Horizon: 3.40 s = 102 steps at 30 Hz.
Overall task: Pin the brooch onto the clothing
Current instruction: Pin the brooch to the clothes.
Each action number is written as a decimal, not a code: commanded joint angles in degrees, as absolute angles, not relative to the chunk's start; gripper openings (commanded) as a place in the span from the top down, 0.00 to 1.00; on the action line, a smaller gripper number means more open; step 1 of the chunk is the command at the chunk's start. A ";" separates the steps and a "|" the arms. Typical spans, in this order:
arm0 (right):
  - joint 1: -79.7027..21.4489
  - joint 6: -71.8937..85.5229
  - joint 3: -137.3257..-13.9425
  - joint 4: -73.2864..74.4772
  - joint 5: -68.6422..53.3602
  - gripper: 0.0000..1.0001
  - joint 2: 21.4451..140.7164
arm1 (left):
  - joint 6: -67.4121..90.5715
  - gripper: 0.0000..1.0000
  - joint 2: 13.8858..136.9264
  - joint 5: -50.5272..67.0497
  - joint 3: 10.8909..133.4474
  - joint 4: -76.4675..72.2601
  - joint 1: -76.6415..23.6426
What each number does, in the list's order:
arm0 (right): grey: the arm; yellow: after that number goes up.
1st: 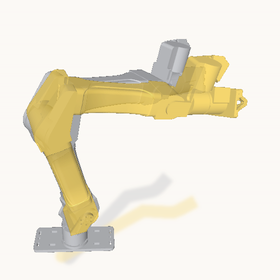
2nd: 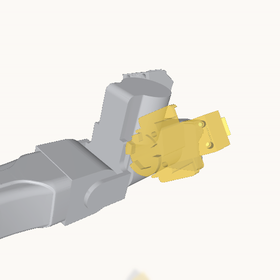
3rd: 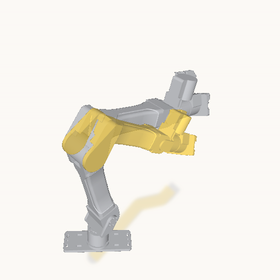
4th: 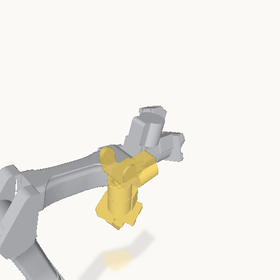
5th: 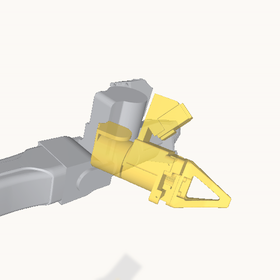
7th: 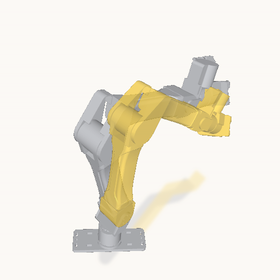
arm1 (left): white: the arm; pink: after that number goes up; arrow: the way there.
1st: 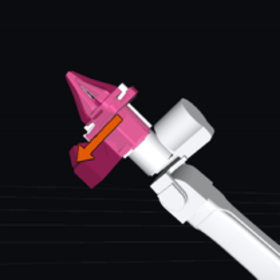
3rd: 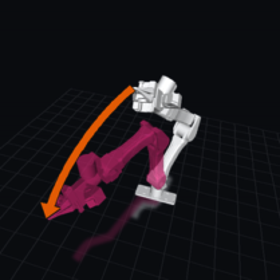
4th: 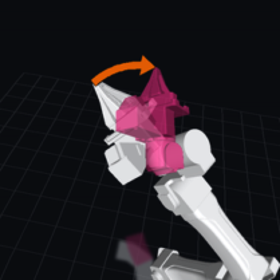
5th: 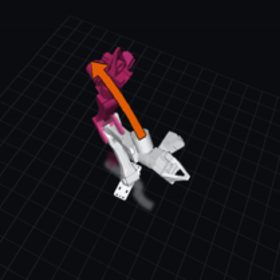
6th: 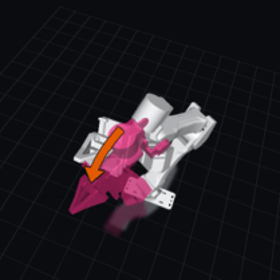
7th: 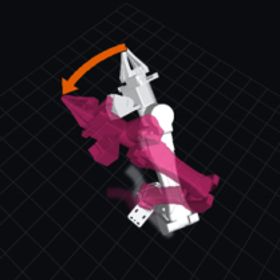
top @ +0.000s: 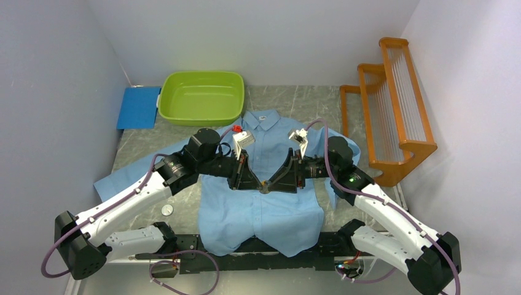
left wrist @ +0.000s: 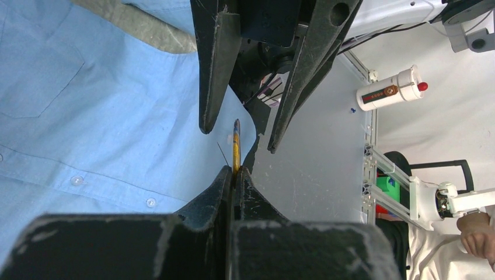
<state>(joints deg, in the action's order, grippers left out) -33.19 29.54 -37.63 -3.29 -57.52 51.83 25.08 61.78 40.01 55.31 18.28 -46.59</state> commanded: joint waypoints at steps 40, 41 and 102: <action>-34.20 27.13 -37.43 5.06 -26.22 1.00 48.61 | 16.77 0.05 60.88 10.53 61.30 23.55 -45.03; -34.25 27.06 -37.13 5.11 -24.90 1.00 48.18 | 16.33 0.05 62.00 9.67 62.06 23.74 -44.08; -23.44 49.70 -53.03 -24.47 -28.88 1.00 101.07 | 15.56 0.05 83.07 7.36 68.24 14.80 -25.05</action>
